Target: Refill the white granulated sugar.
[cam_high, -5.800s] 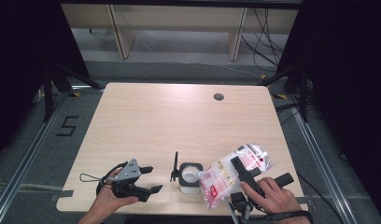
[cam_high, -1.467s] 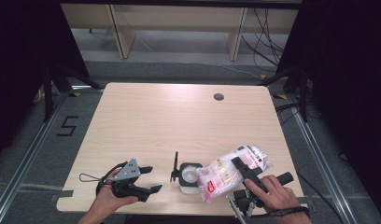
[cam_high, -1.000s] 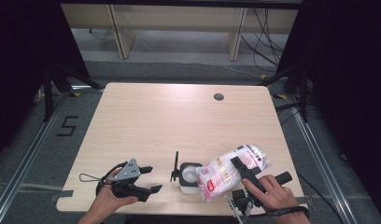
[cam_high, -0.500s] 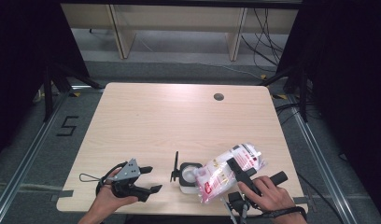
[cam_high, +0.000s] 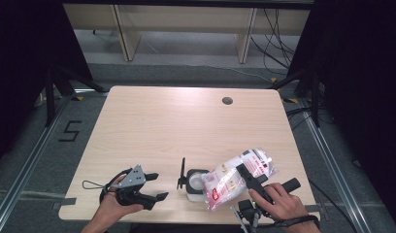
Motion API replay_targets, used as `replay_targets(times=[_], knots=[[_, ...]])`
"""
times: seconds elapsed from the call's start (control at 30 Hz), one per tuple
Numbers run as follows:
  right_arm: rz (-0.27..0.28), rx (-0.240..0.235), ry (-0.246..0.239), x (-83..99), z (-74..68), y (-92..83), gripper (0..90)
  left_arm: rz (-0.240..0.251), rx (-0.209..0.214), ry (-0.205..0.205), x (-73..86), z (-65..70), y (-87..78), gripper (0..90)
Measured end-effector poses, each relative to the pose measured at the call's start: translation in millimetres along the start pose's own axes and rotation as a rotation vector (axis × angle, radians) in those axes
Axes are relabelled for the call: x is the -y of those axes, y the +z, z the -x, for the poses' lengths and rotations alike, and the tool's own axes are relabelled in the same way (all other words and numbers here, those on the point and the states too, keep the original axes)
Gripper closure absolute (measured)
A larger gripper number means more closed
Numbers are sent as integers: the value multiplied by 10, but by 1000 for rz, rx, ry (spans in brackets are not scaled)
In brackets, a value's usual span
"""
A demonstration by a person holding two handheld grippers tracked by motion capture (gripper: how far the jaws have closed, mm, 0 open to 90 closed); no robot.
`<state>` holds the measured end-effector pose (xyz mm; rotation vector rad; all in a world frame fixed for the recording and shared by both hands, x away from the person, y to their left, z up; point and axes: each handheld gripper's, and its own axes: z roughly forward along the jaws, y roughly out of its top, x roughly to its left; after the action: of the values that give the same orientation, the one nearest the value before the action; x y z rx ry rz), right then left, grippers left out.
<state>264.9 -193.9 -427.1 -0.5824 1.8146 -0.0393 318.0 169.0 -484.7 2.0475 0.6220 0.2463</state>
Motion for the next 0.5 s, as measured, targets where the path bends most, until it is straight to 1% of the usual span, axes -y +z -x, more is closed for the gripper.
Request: replay_targets(times=[0.03, 0.1, 0.13, 0.17, 0.2, 0.23, 0.27, 0.3, 0.37, 0.43, 0.47, 0.5], knots=[[7, 10, 2, 4, -9, 5, 541, 4, 1, -3, 0, 3, 1, 250], [16, 11, -13, 5, 1, 5, 542, 13, 5, -13, 1, 9, 5, 250], [15, 13, -10, 6, -2, -1, 542, 24, 7, -25, 2, 17, 13, 250], [6, 13, 4, 7, -9, -12, 542, 14, 6, -15, 2, 8, 7, 250], [12, 20, -4, 7, -7, -11, 543, 14, 6, -15, 3, 9, 7, 250], [21, 23, -35, 12, 19, -8, 543, 20, 7, -22, 3, 15, 11, 250], [18, 17, -13, 8, 16, -16, 543, 22, 7, -23, 2, 16, 11, 250], [19, 20, -4, 8, 11, -17, 543, 20, 7, -21, 1, 15, 9, 250], [18, 19, -4, 9, 9, -24, 544, 13, 5, -13, 1, 9, 4, 250], [16, 16, 4, 8, 2, -33, 544, 24, 7, -26, 2, 18, 12, 250], [16, 16, 9, 10, -4, -34, 545, 24, 7, -25, 2, 18, 12, 250], [32, 26, -16, 7, 12, -23, 545, 20, 7, -21, 2, 14, 9, 250]])
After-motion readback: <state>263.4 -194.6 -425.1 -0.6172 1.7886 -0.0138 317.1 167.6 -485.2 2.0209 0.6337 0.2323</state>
